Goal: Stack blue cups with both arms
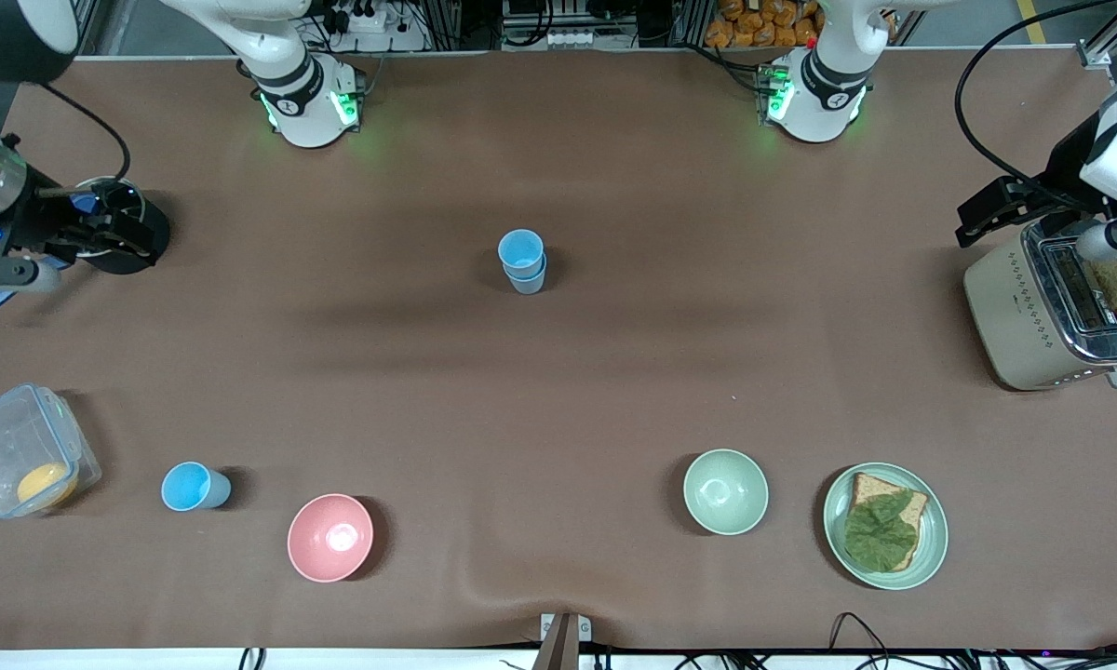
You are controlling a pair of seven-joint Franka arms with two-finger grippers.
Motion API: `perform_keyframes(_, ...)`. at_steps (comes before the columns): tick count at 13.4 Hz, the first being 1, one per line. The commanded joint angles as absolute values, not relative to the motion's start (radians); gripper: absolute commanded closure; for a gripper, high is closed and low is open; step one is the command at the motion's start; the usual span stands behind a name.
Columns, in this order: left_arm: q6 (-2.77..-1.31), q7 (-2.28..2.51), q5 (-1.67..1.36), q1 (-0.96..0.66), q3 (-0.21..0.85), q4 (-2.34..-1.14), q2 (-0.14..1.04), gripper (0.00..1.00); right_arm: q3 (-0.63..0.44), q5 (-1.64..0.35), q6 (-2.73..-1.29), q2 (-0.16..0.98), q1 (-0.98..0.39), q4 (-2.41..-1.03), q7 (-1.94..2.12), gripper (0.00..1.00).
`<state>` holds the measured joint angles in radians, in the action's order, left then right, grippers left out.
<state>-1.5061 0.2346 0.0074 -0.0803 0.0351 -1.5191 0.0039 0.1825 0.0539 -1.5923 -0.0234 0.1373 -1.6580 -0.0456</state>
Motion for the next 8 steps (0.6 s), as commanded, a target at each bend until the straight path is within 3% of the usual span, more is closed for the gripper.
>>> perform_keyframes(1,-1.477,0.21,-0.008,-0.081,0.034,-1.502,0.006,0.0,0.213,0.074,-1.598,-0.029,0.179,-1.644,0.004,0.0)
perform_keyframes(8,-1.476,0.21,-0.006,-0.081,0.034,-1.502,0.006,0.0,0.193,0.011,-1.649,-0.018,0.21,-1.62,-0.006,0.0)
